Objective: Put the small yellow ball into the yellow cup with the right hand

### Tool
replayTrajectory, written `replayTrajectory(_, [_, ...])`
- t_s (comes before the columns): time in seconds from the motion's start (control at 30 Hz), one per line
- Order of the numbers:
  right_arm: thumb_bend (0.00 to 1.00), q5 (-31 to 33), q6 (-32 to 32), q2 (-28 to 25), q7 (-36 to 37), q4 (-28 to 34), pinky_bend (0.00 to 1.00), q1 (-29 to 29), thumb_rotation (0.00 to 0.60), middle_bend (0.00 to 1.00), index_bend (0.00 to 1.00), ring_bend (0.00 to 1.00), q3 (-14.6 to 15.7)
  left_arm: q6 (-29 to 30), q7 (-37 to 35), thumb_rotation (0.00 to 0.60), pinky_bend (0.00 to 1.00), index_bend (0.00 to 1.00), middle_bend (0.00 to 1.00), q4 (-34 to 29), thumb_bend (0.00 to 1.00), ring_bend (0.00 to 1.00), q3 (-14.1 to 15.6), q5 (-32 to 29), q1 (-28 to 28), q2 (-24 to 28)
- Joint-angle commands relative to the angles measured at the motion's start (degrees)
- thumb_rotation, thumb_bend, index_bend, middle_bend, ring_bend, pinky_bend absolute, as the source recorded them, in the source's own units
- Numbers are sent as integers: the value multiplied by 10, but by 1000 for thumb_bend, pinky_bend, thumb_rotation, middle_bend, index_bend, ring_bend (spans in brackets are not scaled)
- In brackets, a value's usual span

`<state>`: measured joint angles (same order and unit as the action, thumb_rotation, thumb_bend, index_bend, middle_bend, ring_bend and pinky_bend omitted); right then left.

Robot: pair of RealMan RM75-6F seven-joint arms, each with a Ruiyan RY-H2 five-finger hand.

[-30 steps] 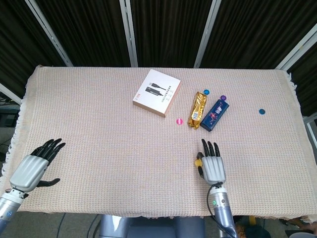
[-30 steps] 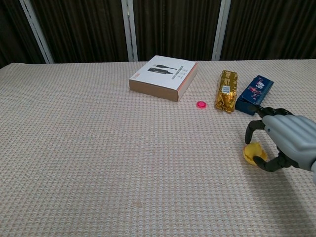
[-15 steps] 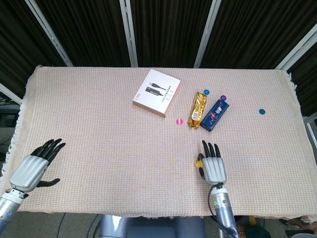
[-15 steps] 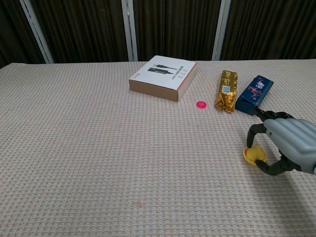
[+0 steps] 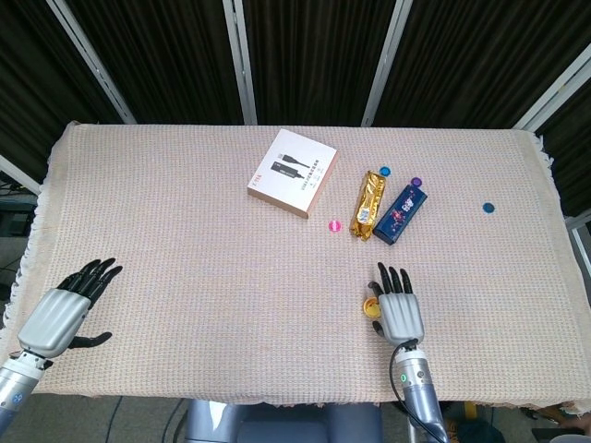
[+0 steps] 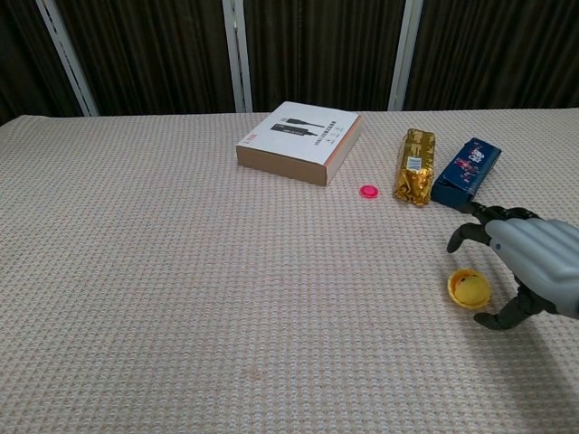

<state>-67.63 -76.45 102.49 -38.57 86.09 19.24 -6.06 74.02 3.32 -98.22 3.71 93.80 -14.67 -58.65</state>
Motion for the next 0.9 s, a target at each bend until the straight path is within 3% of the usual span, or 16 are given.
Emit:
replayTrajectory(0.03, [129,-1,0,-2,-1,1,0,1,600,0,260,0,-1,0,0,600,207,0,0,0,0,0,0,0,0,0])
replayTrajectory(0.2, [119,-1,0,-9,-3,9,0,3,600,0,250,0,-7,-1,0,600,207,0,0,0,0,0,0,0,0,0])
replayTrajectory(0.33, [18,3,4,-25,-13,24,0,4,600,0,191,0,-7,-1,0,600,207,0,0,0,0,0,0,0,0,1])
replayTrajectory(0.43, [0,4,6,-51,-29,44,0,5,600,0,134,0,-5,0,0,600,207,0,0,1,0,0,0,0,0,0])
replayTrajectory(0.67, [0,-1,-3,-180,-46,134,0,-5,600,0,38,0,-9,-2,1,600,207,0,0,4,0,0,2,1,1,0])
replayTrajectory(0.9, [0,-27,-49,-317,11,212,0,-55,600,0,0,0,6,-3,8,600,206,0,0,4,0,0,7,2,3,2])
